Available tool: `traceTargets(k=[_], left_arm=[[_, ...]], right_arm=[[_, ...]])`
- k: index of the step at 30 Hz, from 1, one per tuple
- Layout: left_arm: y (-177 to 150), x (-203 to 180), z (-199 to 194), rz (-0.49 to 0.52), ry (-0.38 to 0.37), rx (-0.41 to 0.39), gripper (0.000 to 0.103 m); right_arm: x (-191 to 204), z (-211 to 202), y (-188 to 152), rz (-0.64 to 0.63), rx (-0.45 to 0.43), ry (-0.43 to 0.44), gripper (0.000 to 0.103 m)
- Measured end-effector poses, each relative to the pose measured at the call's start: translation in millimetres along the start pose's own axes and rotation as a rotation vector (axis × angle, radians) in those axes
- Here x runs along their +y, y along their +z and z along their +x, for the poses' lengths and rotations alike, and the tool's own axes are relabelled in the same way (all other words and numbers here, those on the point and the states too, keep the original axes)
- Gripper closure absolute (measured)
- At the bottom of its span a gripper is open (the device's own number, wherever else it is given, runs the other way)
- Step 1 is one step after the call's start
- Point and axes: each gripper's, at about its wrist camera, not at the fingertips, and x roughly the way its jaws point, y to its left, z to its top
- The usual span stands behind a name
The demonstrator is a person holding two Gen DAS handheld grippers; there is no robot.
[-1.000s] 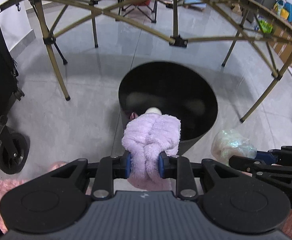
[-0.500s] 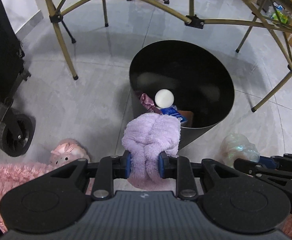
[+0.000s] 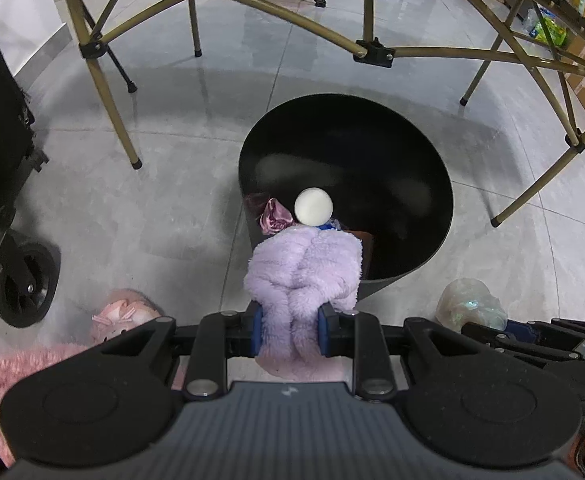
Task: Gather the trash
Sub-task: 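Carry the cloth and plastic bag in both tools down toward the black bin, then open the left tool over the bin to drop the lilac cloth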
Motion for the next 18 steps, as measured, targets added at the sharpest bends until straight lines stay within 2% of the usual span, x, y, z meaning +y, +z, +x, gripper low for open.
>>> traceTargets(k=[18], left_arm=[[44,-41,13,0.126,0.019,-0.016,0.077]], right_arm=[[-26,6,11,0.083,-0.030,-0.023,0.082]])
